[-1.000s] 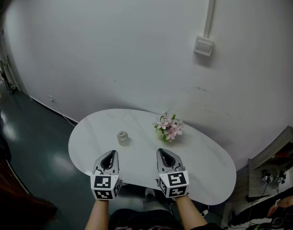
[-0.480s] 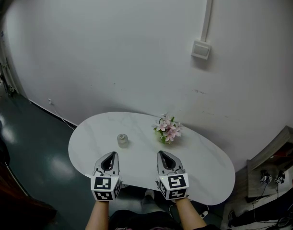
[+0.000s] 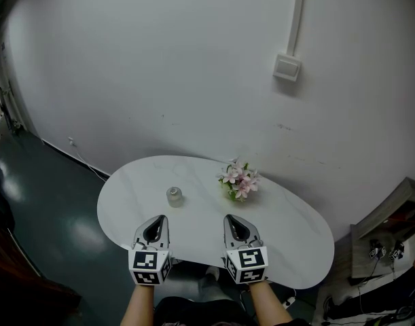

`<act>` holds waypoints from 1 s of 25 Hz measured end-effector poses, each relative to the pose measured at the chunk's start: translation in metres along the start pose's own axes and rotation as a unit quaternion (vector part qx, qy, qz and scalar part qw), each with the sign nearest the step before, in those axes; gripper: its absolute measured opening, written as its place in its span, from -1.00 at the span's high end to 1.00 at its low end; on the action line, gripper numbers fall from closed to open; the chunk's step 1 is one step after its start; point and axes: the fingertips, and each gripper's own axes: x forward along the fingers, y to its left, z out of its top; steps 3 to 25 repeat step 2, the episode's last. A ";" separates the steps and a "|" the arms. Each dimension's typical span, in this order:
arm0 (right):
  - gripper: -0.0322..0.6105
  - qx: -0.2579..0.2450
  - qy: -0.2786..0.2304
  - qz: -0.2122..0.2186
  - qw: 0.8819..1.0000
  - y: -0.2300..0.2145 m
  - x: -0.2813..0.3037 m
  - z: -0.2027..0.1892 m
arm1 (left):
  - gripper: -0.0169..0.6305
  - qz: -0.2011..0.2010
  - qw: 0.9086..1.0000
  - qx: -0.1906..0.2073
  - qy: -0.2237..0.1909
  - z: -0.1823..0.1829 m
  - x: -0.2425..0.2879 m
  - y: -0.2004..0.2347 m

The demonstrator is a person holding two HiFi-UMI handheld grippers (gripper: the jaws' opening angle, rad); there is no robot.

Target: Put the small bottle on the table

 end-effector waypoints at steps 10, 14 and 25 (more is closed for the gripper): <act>0.69 0.002 0.001 -0.001 1.000 0.000 0.000 -0.001 | 0.91 0.000 1.000 0.000 0.003 -0.002 0.000 0.000; 0.69 0.002 0.001 -0.001 1.000 0.000 0.000 -0.001 | 0.91 0.000 1.000 0.000 0.003 -0.002 0.000 0.000; 0.69 0.002 0.001 -0.001 1.000 0.000 0.000 -0.001 | 0.91 0.000 1.000 0.000 0.003 -0.002 0.000 0.000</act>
